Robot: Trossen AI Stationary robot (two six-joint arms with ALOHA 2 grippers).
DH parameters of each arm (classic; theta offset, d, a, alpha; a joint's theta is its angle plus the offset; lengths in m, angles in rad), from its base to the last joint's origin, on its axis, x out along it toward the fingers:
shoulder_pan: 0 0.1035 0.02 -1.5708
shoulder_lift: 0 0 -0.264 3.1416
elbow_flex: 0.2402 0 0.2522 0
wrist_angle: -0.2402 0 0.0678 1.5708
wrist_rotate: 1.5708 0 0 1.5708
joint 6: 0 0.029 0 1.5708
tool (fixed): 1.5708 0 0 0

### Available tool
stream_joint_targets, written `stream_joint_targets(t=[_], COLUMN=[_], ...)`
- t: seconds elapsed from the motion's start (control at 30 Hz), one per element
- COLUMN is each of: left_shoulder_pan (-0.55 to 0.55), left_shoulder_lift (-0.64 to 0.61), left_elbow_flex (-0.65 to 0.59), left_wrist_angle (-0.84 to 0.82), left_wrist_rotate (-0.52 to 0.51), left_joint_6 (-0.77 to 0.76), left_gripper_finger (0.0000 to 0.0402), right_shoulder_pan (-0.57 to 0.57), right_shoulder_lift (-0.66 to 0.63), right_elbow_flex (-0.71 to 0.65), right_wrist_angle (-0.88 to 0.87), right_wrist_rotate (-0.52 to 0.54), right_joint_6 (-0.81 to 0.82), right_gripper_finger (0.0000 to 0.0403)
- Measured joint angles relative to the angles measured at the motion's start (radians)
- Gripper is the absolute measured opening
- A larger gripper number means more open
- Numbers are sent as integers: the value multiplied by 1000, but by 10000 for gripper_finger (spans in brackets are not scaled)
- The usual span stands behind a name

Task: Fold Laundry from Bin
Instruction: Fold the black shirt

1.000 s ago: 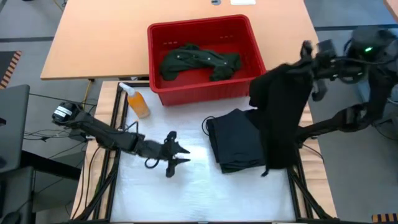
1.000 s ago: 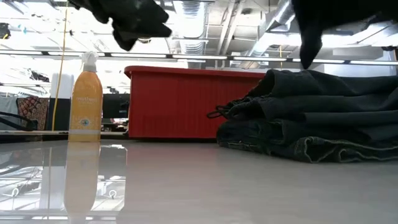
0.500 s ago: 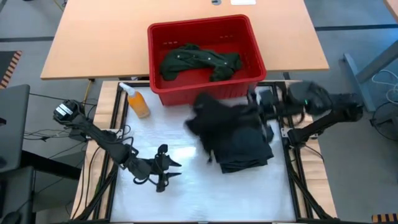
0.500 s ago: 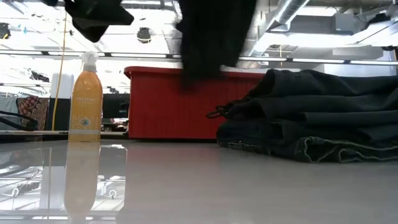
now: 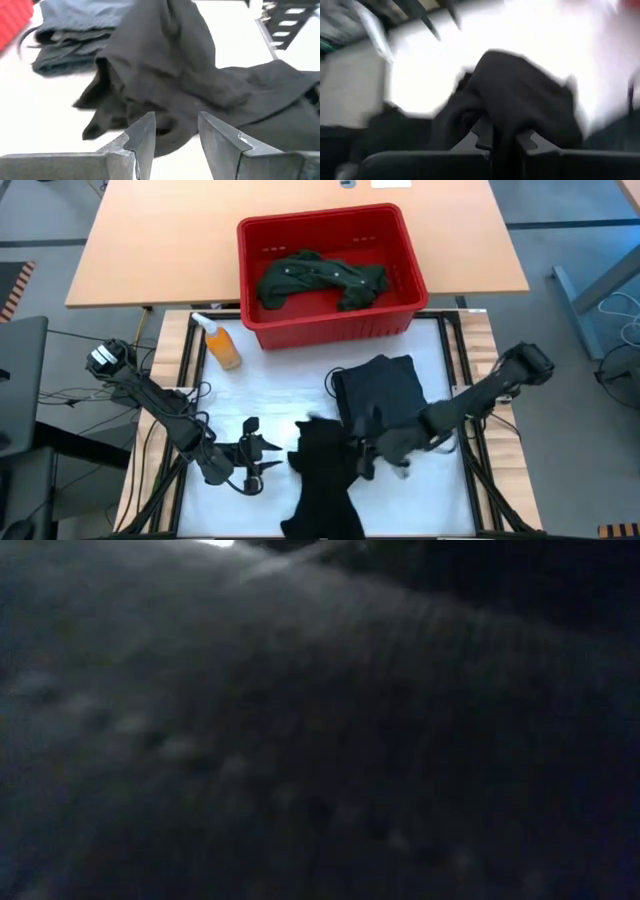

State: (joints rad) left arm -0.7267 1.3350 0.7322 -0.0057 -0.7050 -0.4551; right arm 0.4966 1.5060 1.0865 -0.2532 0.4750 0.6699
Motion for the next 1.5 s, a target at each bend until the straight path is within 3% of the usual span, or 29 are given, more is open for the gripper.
stream_joint_targets(t=[0.2, 0.3, 0.47, 0.67, 0.93, 1.2, 1.3, 1.37, 1.5], left_shoulder_pan=[0, 14, 64, 68, 78, 116, 133, 144, 148], left_shoulder_lift=[5, 32, 131, 239, 249, 386, 433, 448, 449], left_elbow_flex=[0, 0, 0, 0, 0, 7, 25, 39, 64], left_wrist_angle=[-53, -47, 41, 261, 255, 339, 354, 354, 365], left_wrist_rotate=[-136, -157, 13, 193, 110, 184, 140, 164, 252], left_joint_6=[-128, -157, -188, -12, -44, -80, -83, -84, -20], left_gripper_finger=[139, 139, 139, 156, 216, 247, 247, 237, 164], right_shoulder_pan=[72, 119, 170, 178, 175, 161, 156, 156, 156], right_shoulder_lift=[49, 55, 49, 52, 52, 52, 52, 52, 52], right_elbow_flex=[-36, -38, -38, -38, -38, -38, -38, -38, -38], right_wrist_angle=[-131, -220, -306, -323, -331, -329, -318, -313, -309], right_wrist_rotate=[2, -1, 53, 62, 66, 77, 76, 76, 76], right_joint_6=[283, 366, 457, 459, 422, 403, 403, 403, 403], right_gripper_finger=[49, 50, 50, 51, 51, 51, 51, 51, 51])
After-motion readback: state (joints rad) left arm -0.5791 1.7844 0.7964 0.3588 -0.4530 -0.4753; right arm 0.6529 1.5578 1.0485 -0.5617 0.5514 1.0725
